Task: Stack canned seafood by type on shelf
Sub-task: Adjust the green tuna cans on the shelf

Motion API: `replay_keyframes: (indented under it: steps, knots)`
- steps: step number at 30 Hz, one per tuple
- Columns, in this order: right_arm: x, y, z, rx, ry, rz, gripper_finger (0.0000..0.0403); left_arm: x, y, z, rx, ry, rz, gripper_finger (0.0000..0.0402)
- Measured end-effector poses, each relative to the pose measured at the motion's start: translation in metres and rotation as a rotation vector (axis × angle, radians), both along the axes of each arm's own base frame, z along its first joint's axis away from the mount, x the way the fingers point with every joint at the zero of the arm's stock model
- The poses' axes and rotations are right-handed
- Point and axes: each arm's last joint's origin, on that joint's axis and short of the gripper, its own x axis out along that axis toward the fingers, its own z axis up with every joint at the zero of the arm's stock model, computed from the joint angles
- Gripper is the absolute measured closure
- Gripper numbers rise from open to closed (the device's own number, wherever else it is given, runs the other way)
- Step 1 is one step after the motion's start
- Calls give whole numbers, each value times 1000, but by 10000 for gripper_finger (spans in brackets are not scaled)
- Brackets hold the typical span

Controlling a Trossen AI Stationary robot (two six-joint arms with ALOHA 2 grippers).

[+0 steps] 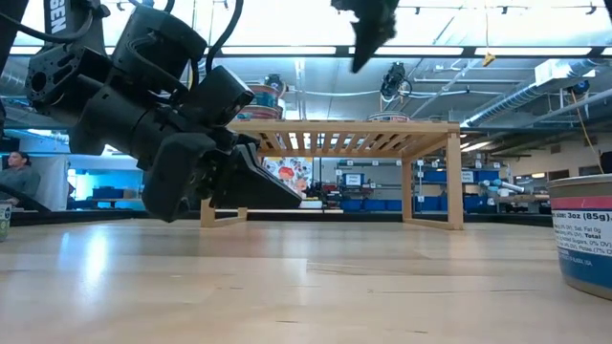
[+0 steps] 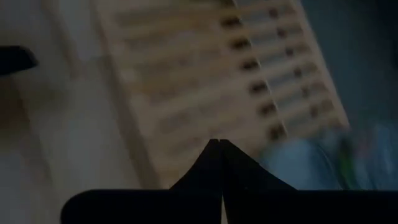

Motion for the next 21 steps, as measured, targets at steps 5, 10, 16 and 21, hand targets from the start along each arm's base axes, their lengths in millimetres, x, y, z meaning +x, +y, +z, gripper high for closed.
replay_keyframes:
  steps: [5,10,16,21]
  knots:
    - [-28,-17,17,31,-33,-153,400,0,0,0,-1,-1,0,397]
    - [-36,-39,11,40,-15,-229,400,0,0,0,-2,-2,0,397]
    - [-37,-54,-19,83,50,-284,401,0,0,0,-1,-1,0,397]
    - [-36,-58,-33,84,48,-291,401,0,0,0,0,1,0,397]
